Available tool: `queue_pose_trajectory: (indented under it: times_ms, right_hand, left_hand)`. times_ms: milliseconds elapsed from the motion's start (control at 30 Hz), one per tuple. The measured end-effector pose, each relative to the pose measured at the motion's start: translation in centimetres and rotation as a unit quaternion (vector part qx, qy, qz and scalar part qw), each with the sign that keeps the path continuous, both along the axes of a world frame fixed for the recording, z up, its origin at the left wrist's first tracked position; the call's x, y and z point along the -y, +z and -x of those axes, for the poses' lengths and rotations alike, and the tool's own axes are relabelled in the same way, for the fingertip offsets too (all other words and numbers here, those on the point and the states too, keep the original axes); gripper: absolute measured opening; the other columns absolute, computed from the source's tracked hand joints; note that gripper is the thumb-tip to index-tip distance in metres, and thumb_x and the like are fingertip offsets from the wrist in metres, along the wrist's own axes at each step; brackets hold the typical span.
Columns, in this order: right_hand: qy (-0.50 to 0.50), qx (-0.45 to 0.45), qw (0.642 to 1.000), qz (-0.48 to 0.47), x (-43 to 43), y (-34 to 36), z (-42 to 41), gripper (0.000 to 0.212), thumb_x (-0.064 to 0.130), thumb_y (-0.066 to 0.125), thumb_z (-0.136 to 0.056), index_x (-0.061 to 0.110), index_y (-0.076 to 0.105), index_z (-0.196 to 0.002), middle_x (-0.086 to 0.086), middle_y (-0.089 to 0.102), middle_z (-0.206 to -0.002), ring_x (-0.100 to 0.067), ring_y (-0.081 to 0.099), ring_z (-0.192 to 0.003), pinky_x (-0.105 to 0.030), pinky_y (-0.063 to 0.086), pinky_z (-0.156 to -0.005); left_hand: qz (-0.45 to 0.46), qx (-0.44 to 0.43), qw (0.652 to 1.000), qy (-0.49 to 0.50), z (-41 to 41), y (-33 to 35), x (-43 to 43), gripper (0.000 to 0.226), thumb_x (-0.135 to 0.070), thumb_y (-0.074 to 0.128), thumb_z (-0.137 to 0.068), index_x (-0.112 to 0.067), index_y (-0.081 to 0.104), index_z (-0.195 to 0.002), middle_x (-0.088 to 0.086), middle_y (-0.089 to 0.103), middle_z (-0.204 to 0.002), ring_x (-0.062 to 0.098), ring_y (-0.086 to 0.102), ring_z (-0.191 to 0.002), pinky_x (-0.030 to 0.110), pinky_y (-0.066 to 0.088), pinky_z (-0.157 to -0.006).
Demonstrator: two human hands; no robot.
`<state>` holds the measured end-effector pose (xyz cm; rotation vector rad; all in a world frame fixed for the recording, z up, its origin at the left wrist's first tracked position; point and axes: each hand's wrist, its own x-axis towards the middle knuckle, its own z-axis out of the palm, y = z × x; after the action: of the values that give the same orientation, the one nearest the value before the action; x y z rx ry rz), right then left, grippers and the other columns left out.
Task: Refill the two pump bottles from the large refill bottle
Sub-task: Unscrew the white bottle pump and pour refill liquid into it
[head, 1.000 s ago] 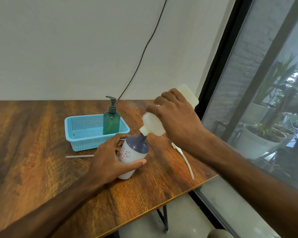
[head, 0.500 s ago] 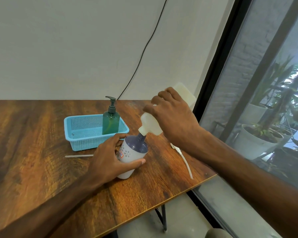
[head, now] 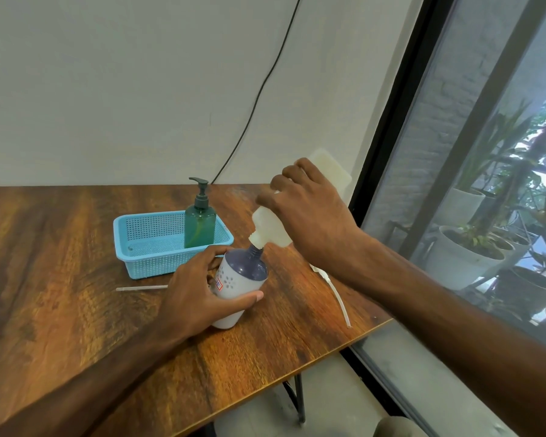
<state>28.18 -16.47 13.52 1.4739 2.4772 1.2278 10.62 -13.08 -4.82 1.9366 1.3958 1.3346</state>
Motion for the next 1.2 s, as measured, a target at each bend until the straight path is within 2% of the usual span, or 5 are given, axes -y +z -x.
queue_pose_trajectory:
  times_ms: [200,533,900,1067,1200]
  right_hand:
    - [0.002,0.010,1.000,-0.006,-0.3,0.0,0.2,0.060,0.032,0.079,-0.083,0.027,0.051,-0.136,-0.007,0.054,-0.142,-0.030,0.043,-0.135,-0.046,0.023,-0.117]
    - [-0.018,0.031,0.999,-0.005,-0.6,0.1,0.6,0.069,0.034,0.082,-0.081,0.026,0.048,-0.139,-0.009,0.050,-0.147,-0.032,0.041,-0.139,-0.050,0.023,-0.118]
    - [-0.021,0.061,0.998,-0.014,-0.6,0.2,1.3,0.070,0.032,0.083,-0.080,0.022,0.049,-0.140,-0.012,0.051,-0.147,-0.034,0.042,-0.139,-0.051,0.022,-0.119]
    - [-0.026,0.070,0.997,-0.018,-0.6,0.3,1.4,0.071,0.030,0.084,-0.079,0.021,0.049,-0.140,-0.012,0.052,-0.145,-0.034,0.043,-0.138,-0.051,0.022,-0.119]
    - [-0.031,0.070,0.997,-0.020,-0.5,0.3,1.6,0.071,0.031,0.083,-0.080,0.021,0.047,-0.141,-0.013,0.051,-0.147,-0.034,0.042,-0.139,-0.051,0.022,-0.119]
  left_hand:
    - [0.001,0.004,1.000,0.006,-0.1,-0.1,0.0,0.111,-0.087,0.083,-0.047,-0.040,0.048,-0.141,-0.025,0.058,-0.131,-0.009,0.056,-0.112,0.033,0.057,-0.098]
    - [0.011,0.003,1.000,0.017,-0.1,-0.2,-0.1,0.116,-0.087,0.083,-0.047,-0.037,0.047,-0.145,-0.016,0.060,-0.141,0.003,0.058,-0.121,0.039,0.058,-0.102]
    - [0.006,0.007,1.000,0.009,-0.1,-0.1,0.1,0.114,-0.087,0.083,-0.046,-0.036,0.049,-0.143,-0.018,0.062,-0.136,0.002,0.060,-0.120,0.039,0.059,-0.100]
    - [0.001,0.009,1.000,0.005,-0.1,0.1,0.2,0.110,-0.086,0.084,-0.047,-0.038,0.050,-0.140,-0.026,0.059,-0.128,-0.012,0.055,-0.112,0.033,0.058,-0.099]
    - [-0.001,0.005,1.000,0.004,-0.1,0.2,0.2,0.112,-0.087,0.083,-0.047,-0.037,0.050,-0.141,-0.027,0.057,-0.128,-0.012,0.054,-0.111,0.032,0.057,-0.099]
